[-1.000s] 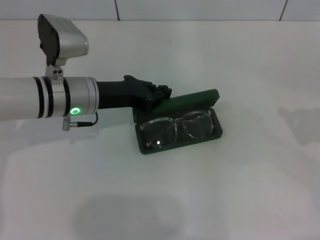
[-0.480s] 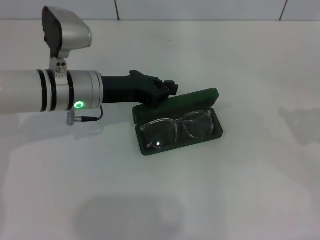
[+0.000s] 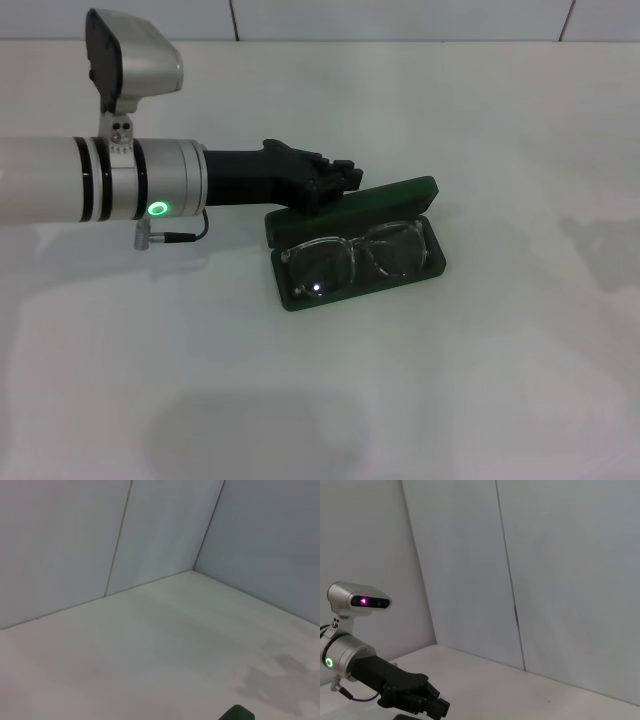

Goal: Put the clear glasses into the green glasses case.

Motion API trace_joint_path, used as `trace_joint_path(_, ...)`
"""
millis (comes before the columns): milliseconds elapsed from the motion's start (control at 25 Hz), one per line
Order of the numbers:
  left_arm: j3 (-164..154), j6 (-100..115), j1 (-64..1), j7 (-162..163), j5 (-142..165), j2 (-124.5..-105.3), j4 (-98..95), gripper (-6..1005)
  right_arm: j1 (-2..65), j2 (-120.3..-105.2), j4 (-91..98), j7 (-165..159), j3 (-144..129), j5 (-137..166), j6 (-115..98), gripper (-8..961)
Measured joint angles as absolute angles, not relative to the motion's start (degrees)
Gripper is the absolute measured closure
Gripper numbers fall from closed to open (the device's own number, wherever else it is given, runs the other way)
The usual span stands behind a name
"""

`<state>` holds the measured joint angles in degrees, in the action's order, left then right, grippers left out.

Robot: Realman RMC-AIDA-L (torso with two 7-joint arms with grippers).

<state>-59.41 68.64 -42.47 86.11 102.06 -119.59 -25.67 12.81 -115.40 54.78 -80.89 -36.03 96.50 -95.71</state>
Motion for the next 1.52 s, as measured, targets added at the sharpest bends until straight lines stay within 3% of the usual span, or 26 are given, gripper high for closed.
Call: trace_joint_path(1520, -68.16, 68.67, -40.49, 87.14, 102.21, -119.76, -24.72, 867, 13.06, -115.4, 53.33, -79.81, -35.86, 96.14, -96.22, 858)
